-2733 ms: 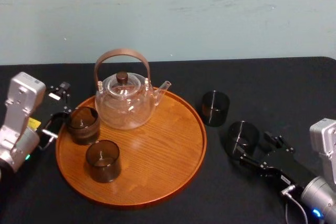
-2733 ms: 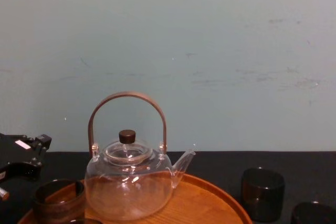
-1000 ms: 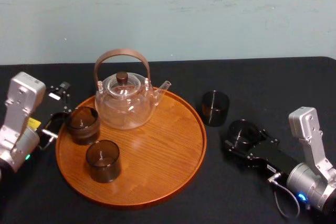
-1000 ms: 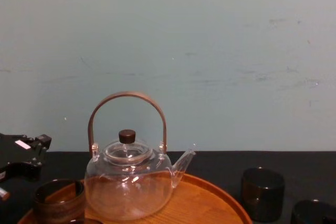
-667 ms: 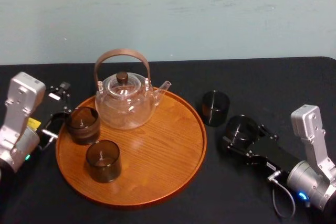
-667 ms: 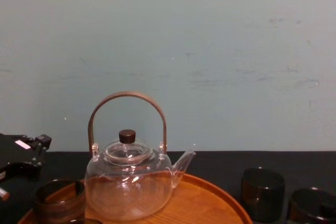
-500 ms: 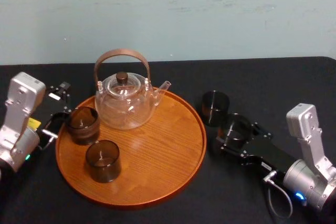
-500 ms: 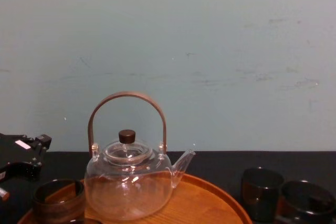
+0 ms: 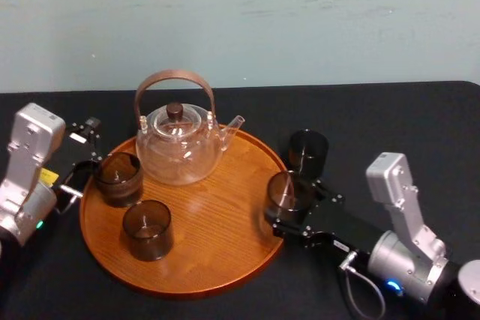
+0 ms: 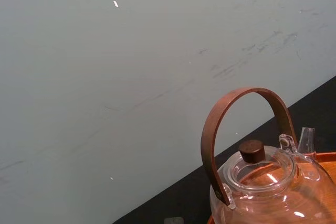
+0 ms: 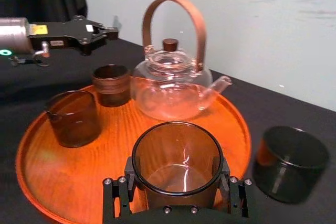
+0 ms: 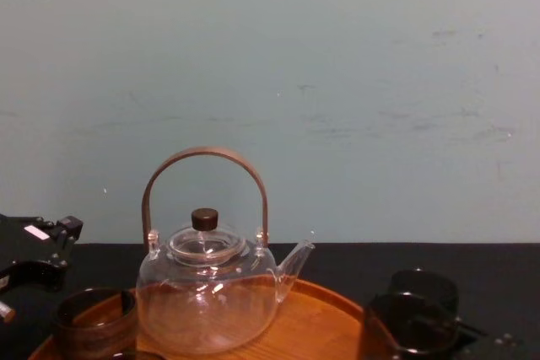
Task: Pick up the glass from the table and place it on the tray.
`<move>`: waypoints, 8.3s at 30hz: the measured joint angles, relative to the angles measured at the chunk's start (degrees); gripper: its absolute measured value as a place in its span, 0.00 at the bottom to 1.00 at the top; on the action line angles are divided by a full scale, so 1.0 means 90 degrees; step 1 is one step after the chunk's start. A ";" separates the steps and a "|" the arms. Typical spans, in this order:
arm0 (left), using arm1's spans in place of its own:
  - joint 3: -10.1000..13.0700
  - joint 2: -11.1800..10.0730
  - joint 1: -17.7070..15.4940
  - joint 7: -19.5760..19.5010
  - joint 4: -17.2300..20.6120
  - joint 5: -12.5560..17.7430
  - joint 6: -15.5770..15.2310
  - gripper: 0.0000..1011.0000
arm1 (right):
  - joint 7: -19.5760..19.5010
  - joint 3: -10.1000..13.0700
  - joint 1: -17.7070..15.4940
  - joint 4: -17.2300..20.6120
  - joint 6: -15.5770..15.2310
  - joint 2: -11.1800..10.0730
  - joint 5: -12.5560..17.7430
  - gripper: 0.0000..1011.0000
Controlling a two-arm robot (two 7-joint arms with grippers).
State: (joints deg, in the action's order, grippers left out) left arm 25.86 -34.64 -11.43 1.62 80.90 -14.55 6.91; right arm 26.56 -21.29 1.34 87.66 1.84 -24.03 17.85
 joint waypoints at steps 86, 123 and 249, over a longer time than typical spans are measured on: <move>0.0000 0.0000 0.0000 0.0000 0.0000 0.0000 0.0000 0.00 | 0.0459 -0.1145 0.0873 -0.1068 0.0339 0.0609 -0.0033 0.99; 0.0000 0.0000 0.0000 0.0000 0.0000 0.0000 0.0000 0.00 | -0.0527 0.0996 -0.0656 -0.0068 0.0841 -0.0185 0.0498 0.99; 0.0000 0.0000 0.0000 0.0000 0.0000 0.0000 0.0000 0.00 | 0.0734 -0.0129 0.2003 -0.2332 0.0809 0.0518 0.0103 0.89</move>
State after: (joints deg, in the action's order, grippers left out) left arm 25.86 -34.65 -11.43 1.62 80.90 -14.55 6.91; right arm 33.16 -22.45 19.36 66.68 9.13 -19.36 18.78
